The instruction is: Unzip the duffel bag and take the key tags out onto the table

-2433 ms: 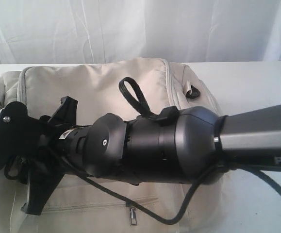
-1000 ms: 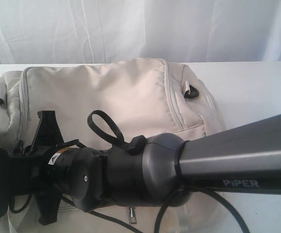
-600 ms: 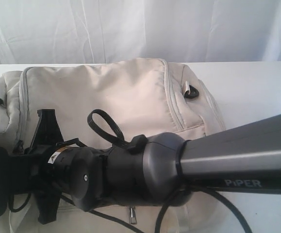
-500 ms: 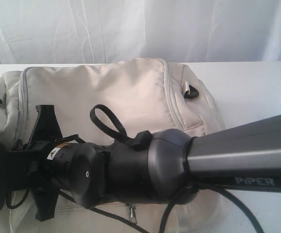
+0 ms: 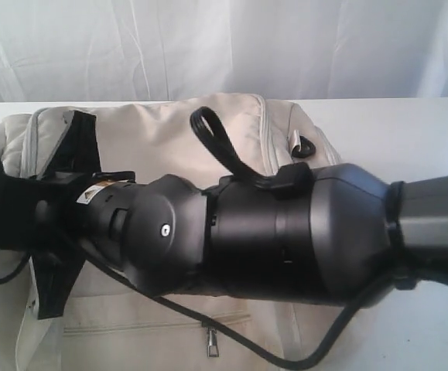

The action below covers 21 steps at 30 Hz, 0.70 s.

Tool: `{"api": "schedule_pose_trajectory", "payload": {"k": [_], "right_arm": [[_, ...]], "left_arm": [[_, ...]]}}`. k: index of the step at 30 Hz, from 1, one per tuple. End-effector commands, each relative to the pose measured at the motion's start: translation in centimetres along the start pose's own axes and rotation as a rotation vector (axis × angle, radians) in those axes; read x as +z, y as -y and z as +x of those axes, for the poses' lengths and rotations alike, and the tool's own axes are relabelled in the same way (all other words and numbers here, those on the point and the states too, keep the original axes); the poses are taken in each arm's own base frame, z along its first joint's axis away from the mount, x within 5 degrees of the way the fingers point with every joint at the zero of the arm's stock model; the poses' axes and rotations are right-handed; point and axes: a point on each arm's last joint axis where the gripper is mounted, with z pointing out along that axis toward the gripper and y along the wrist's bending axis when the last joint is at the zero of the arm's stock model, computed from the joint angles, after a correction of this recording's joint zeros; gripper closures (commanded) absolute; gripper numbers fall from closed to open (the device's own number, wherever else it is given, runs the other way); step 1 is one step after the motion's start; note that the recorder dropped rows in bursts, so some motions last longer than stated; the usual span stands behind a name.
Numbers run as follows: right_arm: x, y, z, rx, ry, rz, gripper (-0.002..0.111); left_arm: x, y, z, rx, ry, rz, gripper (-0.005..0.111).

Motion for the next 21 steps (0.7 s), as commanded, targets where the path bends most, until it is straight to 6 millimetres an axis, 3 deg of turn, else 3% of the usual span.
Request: {"api": "schedule_pose_trajectory", "payload": {"k": [1, 4, 7, 11, 14, 15, 21], "right_arm": [[-0.5, 1.8, 0.1, 0.045, -0.010, 0.099, 0.108], [0.3, 3.2, 1.9, 0.073, -0.061, 0.173, 0.108], [1.5, 4.4, 2.0, 0.110, -0.056, 0.195, 0.108], [5.2, 6.6, 1.2, 0.112, -0.027, 0.296, 0.108], [7.2, 8.7, 2.5, 0.156, -0.038, 0.367, 0.108], [8.1, 9.6, 3.7, 0.196, -0.052, 0.389, 0.108], [9.4, 12.9, 5.2, 0.307, -0.026, 0.476, 0.108]], "left_arm": [[-0.2, 0.0, 0.5, -0.007, -0.044, 0.000, 0.107], [-0.2, 0.0, 0.6, -0.008, -0.051, 0.002, 0.107], [-0.2, 0.3, 0.6, -0.024, -0.047, 0.027, 0.107], [-0.2, 0.3, 0.6, -0.019, -0.047, 0.027, 0.107], [-0.2, 0.3, 0.7, -0.019, -0.060, 0.029, 0.107], [-0.2, 0.3, 0.8, -0.019, -0.073, 0.032, 0.107], [-0.2, 0.3, 1.0, -0.015, -0.092, 0.029, 0.107]]}}
